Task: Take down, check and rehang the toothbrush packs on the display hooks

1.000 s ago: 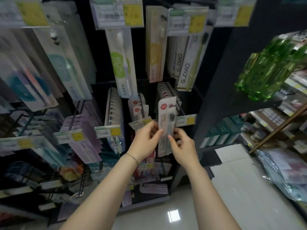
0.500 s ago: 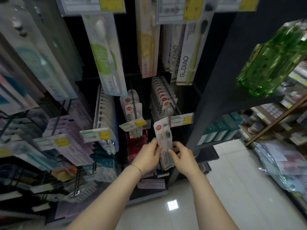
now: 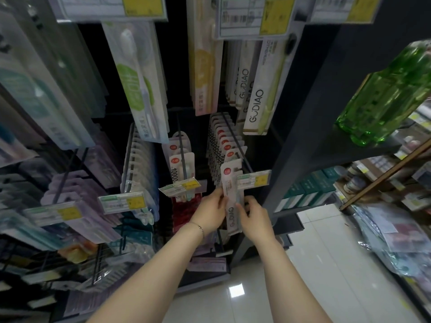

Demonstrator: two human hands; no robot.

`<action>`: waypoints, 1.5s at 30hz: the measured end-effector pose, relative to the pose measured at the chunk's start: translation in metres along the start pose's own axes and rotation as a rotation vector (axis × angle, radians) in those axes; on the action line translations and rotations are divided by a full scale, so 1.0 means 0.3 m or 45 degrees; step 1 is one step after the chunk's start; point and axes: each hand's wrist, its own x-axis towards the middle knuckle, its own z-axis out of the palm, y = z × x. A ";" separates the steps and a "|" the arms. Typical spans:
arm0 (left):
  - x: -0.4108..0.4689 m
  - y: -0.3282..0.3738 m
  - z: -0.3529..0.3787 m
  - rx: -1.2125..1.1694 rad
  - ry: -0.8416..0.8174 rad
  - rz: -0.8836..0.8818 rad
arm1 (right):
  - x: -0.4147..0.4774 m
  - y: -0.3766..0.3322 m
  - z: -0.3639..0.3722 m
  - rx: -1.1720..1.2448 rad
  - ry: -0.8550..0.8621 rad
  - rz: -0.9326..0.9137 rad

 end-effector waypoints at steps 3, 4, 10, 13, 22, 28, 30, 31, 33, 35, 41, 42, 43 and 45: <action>0.018 0.008 0.001 -0.003 -0.006 0.020 | 0.009 -0.002 0.004 -0.025 0.036 0.002; 0.024 0.007 0.003 0.003 -0.012 0.020 | 0.011 -0.001 0.007 -0.031 0.048 0.003; 0.044 0.009 0.006 -0.007 -0.030 -0.024 | 0.029 -0.001 0.018 -0.068 0.085 0.018; 0.053 0.016 0.005 0.000 -0.024 -0.038 | 0.040 -0.008 0.025 -0.094 0.074 0.044; 0.079 0.056 0.006 0.112 0.027 -0.044 | 0.074 -0.016 0.025 -0.030 0.035 0.153; 0.079 0.042 0.002 0.155 -0.038 -0.059 | 0.084 -0.024 0.036 0.057 0.043 0.190; 0.073 0.038 -0.006 0.155 -0.057 -0.061 | 0.086 -0.026 0.042 0.067 0.052 0.200; 0.072 0.033 -0.010 0.157 -0.056 -0.065 | 0.085 -0.027 0.044 0.069 0.054 0.201; 0.066 0.027 -0.018 0.163 -0.062 -0.079 | 0.082 -0.026 0.050 0.066 0.049 0.202; 0.058 0.017 -0.027 0.207 -0.073 -0.090 | 0.076 -0.026 0.056 0.042 0.048 0.214; 0.006 -0.043 -0.060 0.299 -0.045 -0.097 | 0.043 -0.042 0.078 -0.227 0.081 0.101; -0.008 -0.054 -0.066 0.325 -0.034 -0.085 | 0.035 -0.051 0.084 -0.271 0.072 0.074; -0.023 -0.068 -0.071 0.349 -0.022 -0.068 | 0.027 -0.060 0.093 -0.309 0.068 0.044; -0.055 -0.095 -0.082 0.404 -0.004 -0.045 | 0.006 -0.084 0.113 -0.355 0.071 -0.022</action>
